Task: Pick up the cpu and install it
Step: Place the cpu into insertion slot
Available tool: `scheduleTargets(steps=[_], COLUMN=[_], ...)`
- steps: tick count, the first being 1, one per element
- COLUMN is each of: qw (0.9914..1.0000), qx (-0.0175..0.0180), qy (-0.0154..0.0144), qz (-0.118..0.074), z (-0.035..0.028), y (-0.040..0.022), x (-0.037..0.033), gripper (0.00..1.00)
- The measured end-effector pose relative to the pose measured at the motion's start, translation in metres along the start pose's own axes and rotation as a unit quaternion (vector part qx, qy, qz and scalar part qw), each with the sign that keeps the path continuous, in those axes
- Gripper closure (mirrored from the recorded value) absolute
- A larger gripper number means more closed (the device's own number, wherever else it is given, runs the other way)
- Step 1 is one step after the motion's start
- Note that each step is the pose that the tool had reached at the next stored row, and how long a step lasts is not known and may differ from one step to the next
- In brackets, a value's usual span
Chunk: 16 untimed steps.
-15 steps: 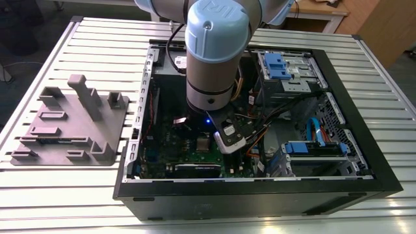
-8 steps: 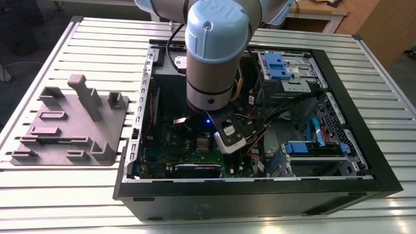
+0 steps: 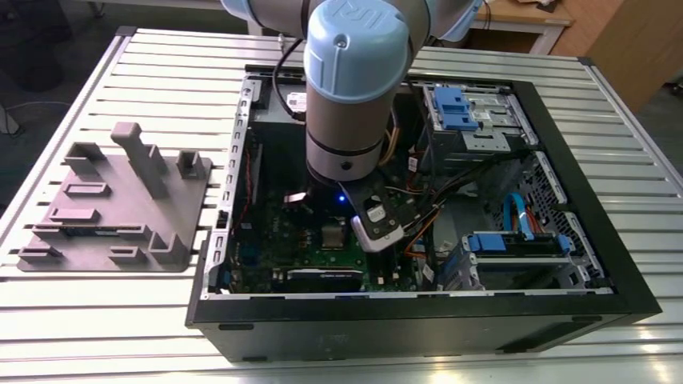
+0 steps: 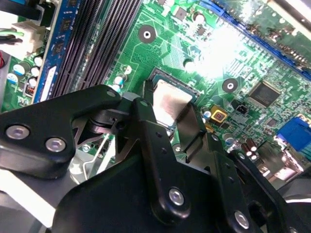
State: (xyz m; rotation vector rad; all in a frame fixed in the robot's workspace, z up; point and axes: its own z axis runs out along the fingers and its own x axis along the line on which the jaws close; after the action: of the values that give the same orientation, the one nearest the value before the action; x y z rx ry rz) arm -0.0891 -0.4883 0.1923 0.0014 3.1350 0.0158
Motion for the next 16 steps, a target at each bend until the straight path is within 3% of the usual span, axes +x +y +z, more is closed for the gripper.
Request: scheduleTargets(steps=[16], qw=[1.00000], qx=[0.0001], qy=[0.0000], qz=[0.000], z=[-0.0042], y=[0.0001], x=[-0.0034], gripper=[0.54])
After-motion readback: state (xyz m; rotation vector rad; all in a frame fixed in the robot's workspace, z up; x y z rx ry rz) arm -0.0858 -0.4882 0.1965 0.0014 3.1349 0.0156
